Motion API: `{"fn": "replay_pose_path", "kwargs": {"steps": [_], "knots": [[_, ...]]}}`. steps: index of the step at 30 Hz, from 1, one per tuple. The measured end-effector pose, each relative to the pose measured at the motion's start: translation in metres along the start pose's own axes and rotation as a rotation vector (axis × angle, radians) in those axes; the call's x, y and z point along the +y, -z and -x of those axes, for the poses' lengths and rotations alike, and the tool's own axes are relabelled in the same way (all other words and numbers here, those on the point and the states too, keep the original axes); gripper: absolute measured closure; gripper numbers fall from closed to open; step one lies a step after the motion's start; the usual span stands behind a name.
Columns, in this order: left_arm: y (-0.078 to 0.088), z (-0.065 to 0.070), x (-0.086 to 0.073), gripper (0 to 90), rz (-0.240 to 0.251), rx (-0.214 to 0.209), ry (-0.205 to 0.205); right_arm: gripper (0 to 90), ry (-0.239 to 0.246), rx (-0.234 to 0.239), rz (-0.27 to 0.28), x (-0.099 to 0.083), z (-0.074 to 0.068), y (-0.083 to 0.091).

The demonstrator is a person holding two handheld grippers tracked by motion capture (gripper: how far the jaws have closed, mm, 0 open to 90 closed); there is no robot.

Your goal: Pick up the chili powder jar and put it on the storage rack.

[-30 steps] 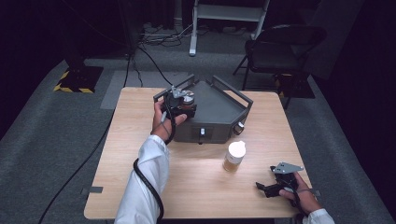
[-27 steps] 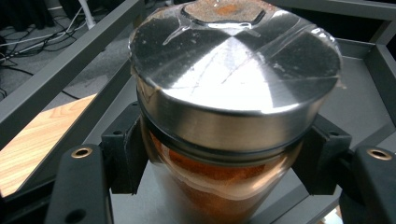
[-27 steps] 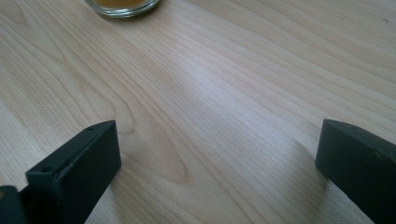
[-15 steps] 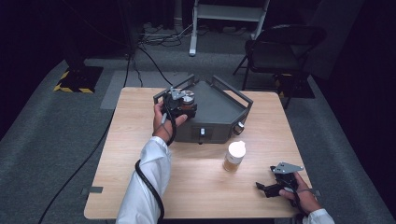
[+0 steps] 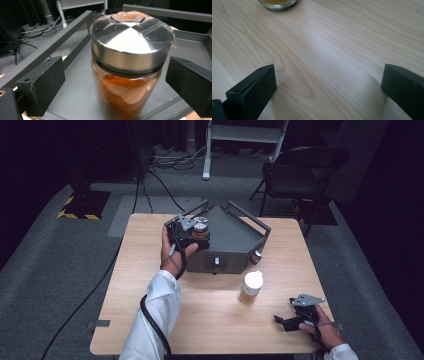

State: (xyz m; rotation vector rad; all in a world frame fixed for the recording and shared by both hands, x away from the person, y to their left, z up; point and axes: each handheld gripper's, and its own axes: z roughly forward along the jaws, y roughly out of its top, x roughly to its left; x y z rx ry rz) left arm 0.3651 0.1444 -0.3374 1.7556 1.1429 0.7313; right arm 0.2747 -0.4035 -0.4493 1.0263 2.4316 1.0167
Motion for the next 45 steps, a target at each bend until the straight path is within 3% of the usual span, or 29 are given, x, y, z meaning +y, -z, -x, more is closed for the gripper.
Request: {"fn": "replay_pose_path", "kwargs": {"steps": [5, 15, 21, 29, 33, 45], "knots": [[0.009, 0.006, 0.000, 1.8, 0.000, 0.024, -0.049, 0.0, 0.000, 0.000, 0.000, 0.000, 0.000, 0.000], [0.031, 0.015, -0.007, 1.2, 0.022, 0.014, -0.142, 0.0, 0.000, 0.000, 0.000, 0.000, 0.000, 0.000], [0.036, 0.021, -0.012, 1.0, 0.011, 0.012, -0.169, 0.0, 0.000, 0.000, 0.000, 0.000, 0.000, 0.000], [0.039, 0.023, -0.026, 1.2, 0.008, 0.000, -0.168, 0.0, 0.000, 0.000, 0.000, 0.000, 0.000, 0.000], [0.039, 0.025, -0.032, 1.2, -0.017, -0.001, -0.194, 0.0, 0.000, 0.000, 0.000, 0.000, 0.000, 0.000], [0.041, 0.035, -0.051, 1.0, -0.028, -0.019, -0.244, 0.0, 0.000, 0.000, 0.000, 0.000, 0.000, 0.000]]}}
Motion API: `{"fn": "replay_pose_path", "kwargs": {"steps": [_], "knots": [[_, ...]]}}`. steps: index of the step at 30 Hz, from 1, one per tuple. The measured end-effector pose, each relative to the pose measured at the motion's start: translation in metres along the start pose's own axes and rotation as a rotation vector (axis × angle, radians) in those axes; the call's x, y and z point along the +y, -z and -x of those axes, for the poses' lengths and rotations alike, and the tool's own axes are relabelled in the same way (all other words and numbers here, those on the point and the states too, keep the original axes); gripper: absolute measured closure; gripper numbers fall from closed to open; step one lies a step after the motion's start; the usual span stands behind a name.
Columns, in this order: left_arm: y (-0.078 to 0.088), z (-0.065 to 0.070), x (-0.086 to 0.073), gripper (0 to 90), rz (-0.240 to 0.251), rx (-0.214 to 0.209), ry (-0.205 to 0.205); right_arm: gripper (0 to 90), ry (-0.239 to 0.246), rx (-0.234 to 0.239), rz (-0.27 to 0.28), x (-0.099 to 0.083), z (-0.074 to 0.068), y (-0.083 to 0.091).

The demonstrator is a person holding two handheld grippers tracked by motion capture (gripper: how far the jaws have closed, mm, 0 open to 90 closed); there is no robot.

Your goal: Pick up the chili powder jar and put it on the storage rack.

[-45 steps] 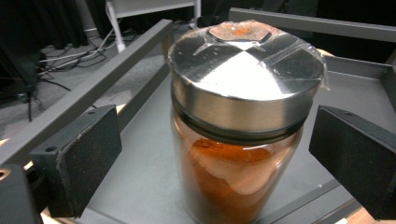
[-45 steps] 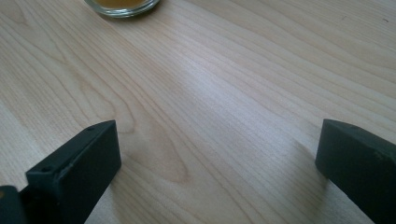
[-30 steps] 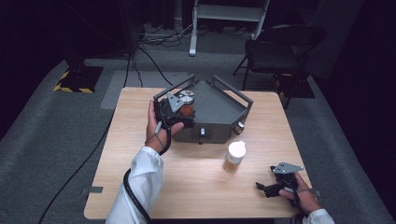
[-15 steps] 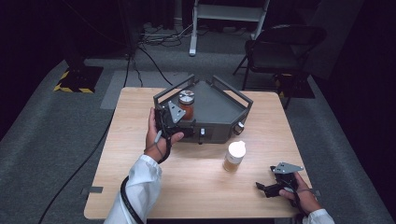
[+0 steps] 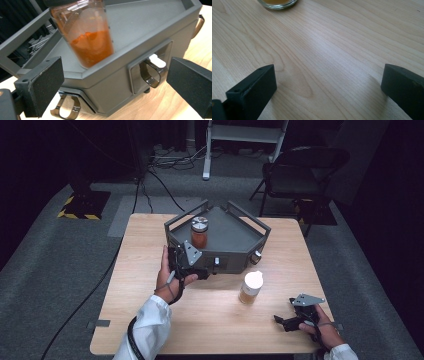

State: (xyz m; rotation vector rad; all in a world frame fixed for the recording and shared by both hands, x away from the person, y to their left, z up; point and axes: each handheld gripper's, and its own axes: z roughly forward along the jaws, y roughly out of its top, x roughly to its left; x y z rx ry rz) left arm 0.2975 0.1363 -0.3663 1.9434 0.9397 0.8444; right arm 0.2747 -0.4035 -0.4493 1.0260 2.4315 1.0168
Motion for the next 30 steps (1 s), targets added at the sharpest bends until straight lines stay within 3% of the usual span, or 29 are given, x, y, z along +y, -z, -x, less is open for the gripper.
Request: {"fn": "replay_pose_path", "kwargs": {"steps": [4, 14, 19, 30], "knots": [[0.001, 0.004, -0.005, 1.0, -0.004, -0.012, -0.007, 0.0, 0.000, 0.000, 0.000, 0.000, 0.000, 0.000], [0.000, 0.016, -0.014, 1.0, -0.050, 0.002, -0.071, 0.0, 0.000, 0.000, 0.000, 0.000, 0.000, 0.000], [0.001, 0.026, -0.022, 1.0, -0.075, 0.035, -0.138, 0.0, 0.000, 0.000, 0.000, 0.000, 0.000, 0.000], [0.009, 0.027, -0.043, 1.0, -0.142, 0.039, -0.173, 0.0, 0.000, 0.000, 0.000, 0.000, 0.001, 0.000]]}}
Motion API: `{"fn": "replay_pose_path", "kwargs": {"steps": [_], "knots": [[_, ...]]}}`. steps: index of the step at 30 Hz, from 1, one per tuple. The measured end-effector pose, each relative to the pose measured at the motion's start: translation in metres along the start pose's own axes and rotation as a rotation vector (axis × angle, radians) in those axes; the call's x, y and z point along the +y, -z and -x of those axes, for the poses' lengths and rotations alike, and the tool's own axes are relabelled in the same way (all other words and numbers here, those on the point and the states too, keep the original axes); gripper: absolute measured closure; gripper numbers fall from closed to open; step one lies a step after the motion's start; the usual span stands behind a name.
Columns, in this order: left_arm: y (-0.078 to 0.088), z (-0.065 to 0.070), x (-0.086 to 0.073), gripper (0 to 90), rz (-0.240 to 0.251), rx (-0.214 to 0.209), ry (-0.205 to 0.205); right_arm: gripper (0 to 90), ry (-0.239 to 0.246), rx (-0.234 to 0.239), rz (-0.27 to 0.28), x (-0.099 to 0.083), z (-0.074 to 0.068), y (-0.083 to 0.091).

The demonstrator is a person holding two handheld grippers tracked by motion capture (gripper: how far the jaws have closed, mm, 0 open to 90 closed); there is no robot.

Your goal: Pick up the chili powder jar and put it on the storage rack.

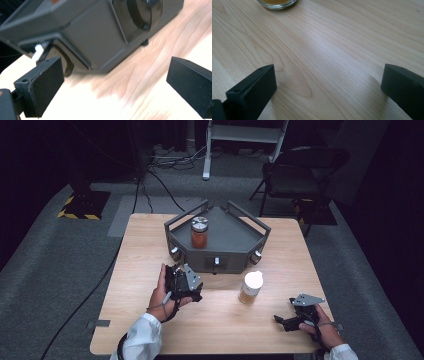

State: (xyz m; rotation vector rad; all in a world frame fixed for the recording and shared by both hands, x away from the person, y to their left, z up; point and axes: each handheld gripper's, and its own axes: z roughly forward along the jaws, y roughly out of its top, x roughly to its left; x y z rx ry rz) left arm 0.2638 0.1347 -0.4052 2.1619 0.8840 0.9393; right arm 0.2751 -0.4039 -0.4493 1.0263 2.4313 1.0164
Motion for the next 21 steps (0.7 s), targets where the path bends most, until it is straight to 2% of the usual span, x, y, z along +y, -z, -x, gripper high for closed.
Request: {"fn": "replay_pose_path", "kwargs": {"steps": [6, 21], "knots": [[-0.001, 0.003, -0.010, 1.0, -0.055, 0.008, -0.018, 0.0, 0.000, 0.000, 0.000, 0.000, 0.000, 0.000], [-0.005, 0.007, -0.028, 1.2, -0.165, -0.029, -0.032, 0.0, 0.000, 0.002, 0.001, -0.001, 0.001, 0.001]]}}
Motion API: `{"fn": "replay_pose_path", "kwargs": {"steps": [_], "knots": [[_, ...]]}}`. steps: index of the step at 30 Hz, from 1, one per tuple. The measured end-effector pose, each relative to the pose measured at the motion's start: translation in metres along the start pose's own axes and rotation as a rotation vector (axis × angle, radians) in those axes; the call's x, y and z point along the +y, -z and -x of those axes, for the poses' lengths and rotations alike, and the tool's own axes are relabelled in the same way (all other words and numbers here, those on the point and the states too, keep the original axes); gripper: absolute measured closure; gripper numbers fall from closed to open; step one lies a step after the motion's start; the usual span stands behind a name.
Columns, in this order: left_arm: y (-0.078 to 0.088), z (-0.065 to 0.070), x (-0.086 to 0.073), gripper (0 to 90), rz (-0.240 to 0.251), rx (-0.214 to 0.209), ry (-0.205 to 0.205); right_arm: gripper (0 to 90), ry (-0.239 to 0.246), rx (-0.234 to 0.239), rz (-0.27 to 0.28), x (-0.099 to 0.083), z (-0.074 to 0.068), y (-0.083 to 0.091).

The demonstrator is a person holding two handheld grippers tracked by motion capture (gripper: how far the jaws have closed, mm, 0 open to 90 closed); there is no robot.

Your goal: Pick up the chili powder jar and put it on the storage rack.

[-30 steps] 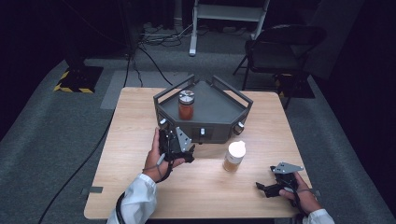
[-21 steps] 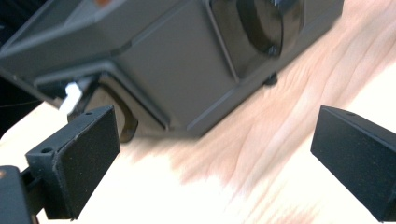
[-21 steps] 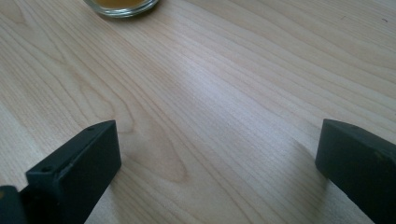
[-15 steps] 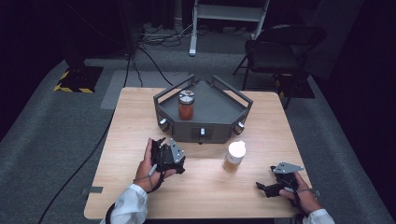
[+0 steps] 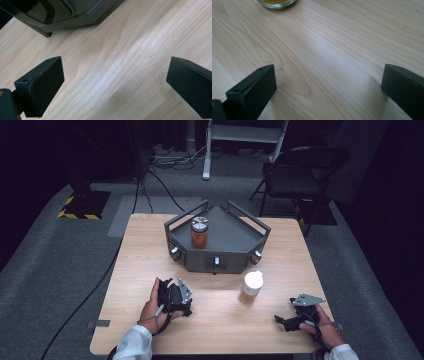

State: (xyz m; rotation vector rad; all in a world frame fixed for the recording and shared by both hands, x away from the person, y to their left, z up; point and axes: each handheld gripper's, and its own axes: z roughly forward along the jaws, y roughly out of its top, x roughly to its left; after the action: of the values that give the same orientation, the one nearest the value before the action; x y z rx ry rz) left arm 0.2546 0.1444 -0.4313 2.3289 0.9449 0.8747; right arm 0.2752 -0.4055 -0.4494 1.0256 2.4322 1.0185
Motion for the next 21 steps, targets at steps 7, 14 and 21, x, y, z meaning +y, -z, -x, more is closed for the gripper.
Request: {"fn": "replay_pose_path", "kwargs": {"steps": [7, 14, 21], "knots": [[0.000, -0.002, -0.009, 1.2, -0.014, -0.030, 0.034, 0.0, 0.000, 0.000, 0.000, 0.000, 0.000, 0.000], [0.003, -0.007, -0.020, 1.5, -0.014, -0.049, 0.075, 0.0, 0.000, 0.000, 0.000, 0.000, 0.000, 0.000], [0.005, -0.022, -0.037, 1.1, -0.001, -0.100, 0.171, 0.0, -0.002, -0.003, -0.001, 0.000, 0.000, 0.001]]}}
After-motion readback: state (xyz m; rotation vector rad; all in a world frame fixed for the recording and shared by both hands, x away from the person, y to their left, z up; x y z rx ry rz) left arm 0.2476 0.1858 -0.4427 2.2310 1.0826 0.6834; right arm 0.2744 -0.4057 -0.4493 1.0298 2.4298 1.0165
